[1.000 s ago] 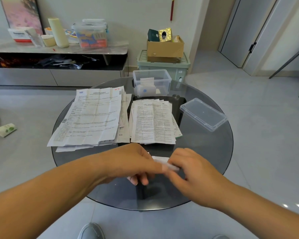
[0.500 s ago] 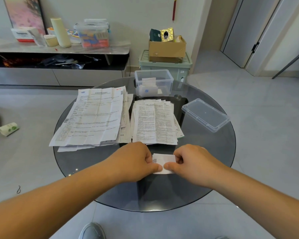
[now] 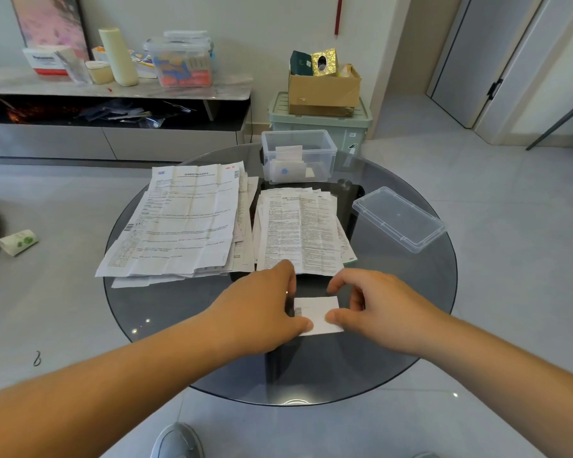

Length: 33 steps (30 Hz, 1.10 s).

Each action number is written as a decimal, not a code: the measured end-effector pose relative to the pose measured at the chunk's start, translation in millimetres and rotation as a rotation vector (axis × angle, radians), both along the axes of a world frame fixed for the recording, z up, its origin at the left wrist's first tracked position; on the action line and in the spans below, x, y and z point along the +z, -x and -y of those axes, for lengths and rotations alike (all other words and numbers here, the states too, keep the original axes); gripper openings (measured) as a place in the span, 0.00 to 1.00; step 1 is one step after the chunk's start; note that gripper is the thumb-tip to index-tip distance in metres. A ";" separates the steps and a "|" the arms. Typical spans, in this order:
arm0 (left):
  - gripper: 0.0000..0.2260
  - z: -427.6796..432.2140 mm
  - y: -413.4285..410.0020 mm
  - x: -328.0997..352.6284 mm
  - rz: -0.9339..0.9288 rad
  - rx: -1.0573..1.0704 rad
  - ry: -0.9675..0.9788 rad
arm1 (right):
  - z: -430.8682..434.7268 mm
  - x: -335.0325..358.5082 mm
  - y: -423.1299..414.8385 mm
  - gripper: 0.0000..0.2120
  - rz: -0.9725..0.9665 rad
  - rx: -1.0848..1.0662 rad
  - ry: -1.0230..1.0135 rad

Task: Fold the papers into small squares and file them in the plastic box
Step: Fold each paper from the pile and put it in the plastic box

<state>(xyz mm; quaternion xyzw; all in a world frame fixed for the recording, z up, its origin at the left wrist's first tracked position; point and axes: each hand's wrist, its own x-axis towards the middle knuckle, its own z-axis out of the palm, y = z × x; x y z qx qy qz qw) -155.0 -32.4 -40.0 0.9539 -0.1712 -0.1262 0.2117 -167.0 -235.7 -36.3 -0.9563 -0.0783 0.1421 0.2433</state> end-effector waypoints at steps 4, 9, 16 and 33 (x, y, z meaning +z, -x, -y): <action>0.21 1.8 2.2 -3.4 0.057 -0.102 0.006 | 2.9 -2.6 0.4 0.12 0.007 0.060 -0.003; 0.22 4.5 4.0 -5.8 0.038 -0.139 0.004 | 5.0 -4.8 0.5 0.16 0.083 0.181 0.079; 0.18 4.7 3.8 -4.0 -0.002 -0.096 0.055 | 13.4 -7.5 3.8 0.24 0.171 0.394 0.236; 0.12 2.7 0.5 2.4 -0.050 -0.089 0.199 | 4.3 -5.7 4.2 0.12 0.009 0.032 -0.306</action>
